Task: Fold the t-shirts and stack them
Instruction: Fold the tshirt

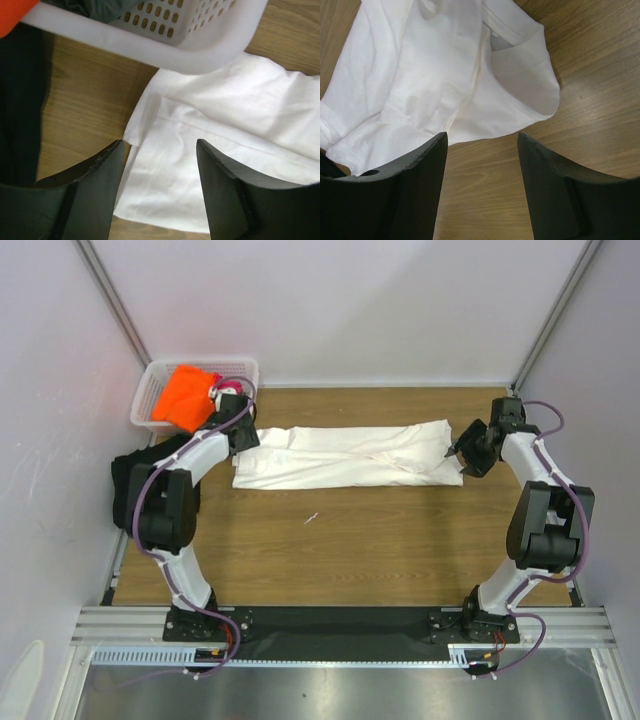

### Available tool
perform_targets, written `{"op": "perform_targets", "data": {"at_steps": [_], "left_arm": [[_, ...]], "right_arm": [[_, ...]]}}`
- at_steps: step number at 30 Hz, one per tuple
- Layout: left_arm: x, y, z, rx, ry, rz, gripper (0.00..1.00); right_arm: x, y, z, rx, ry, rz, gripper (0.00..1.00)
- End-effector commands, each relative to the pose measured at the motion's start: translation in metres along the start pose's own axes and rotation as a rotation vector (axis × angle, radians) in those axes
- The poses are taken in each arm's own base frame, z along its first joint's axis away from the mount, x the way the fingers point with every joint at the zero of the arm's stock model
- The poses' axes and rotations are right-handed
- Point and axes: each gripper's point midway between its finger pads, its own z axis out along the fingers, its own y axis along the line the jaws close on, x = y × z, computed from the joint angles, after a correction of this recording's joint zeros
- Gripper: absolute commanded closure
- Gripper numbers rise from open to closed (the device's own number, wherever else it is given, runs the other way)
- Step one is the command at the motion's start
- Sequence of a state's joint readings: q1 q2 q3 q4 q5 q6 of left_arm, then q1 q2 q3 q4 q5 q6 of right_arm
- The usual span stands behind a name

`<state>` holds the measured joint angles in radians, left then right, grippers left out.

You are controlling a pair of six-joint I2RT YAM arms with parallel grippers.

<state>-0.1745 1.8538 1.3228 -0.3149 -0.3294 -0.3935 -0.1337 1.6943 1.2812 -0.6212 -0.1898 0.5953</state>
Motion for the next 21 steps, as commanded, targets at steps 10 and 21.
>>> {"op": "perform_targets", "data": {"at_steps": [10,21], "left_arm": [[0.039,-0.044,-0.038,0.16,0.051,0.034,0.4],[0.04,-0.056,-0.046,0.187,0.058,0.026,0.41]], "right_arm": [[0.017,-0.041,0.033,0.11,0.027,0.014,0.37],[0.006,-0.068,0.05,0.194,-0.016,0.027,0.68]]}}
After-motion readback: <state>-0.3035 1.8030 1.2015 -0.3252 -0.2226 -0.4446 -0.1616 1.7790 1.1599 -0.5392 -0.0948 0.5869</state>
